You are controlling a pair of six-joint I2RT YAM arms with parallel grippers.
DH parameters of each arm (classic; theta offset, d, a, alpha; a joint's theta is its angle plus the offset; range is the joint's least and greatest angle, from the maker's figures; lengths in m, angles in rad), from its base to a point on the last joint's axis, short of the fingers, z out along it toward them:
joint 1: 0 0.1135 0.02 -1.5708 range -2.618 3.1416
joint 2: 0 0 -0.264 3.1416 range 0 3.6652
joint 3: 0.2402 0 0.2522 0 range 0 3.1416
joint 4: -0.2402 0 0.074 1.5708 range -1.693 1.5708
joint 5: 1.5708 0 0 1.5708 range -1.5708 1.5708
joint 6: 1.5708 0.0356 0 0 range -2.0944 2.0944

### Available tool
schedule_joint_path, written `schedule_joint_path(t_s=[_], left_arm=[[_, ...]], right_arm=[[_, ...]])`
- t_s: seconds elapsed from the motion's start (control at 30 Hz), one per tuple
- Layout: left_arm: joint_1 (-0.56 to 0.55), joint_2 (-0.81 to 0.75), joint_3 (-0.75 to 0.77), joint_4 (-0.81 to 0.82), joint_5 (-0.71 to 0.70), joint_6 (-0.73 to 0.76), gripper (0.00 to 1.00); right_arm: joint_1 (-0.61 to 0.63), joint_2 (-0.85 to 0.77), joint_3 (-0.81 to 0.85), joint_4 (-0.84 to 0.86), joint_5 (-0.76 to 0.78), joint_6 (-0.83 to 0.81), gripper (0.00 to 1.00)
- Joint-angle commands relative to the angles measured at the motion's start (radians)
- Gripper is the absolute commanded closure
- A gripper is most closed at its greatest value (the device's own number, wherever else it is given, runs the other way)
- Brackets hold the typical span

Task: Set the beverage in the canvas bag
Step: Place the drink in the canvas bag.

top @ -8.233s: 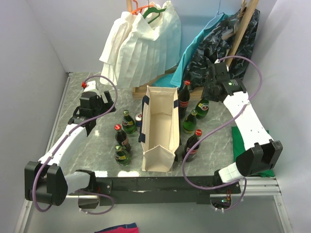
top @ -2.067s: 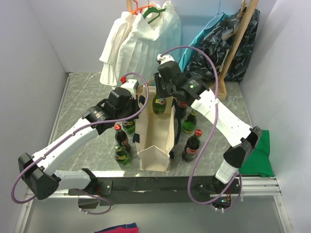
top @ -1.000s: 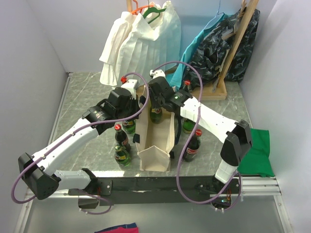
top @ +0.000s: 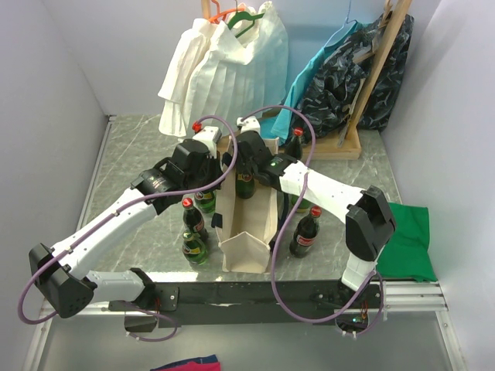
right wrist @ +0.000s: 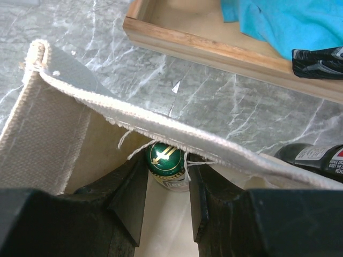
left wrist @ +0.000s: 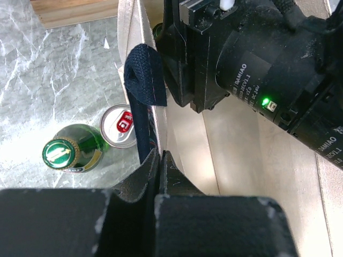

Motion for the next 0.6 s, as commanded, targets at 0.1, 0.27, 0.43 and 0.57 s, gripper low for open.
schedule_joint_path(t_s=[0.1,0.27,0.43,0.57], left_arm=[[-0.001,-0.032,0.007,0.021,0.005,0.005,0.99],[-0.001,-0.03,0.005,0.024,0.005,0.005,0.99],[-0.001,-0.032,0.001,0.026,0.005,0.007,0.98],[-0.001,-0.034,-0.002,0.026,0.005,0.005,0.97]], right_arm=[[0.011,-0.068,0.004,0.062,0.027,0.029,0.98],[0.012,-0.068,0.015,0.045,0.016,0.032,0.69],[0.012,-0.059,0.038,0.02,0.006,0.038,0.55],[0.012,-0.061,0.043,0.012,0.007,0.039,0.49]])
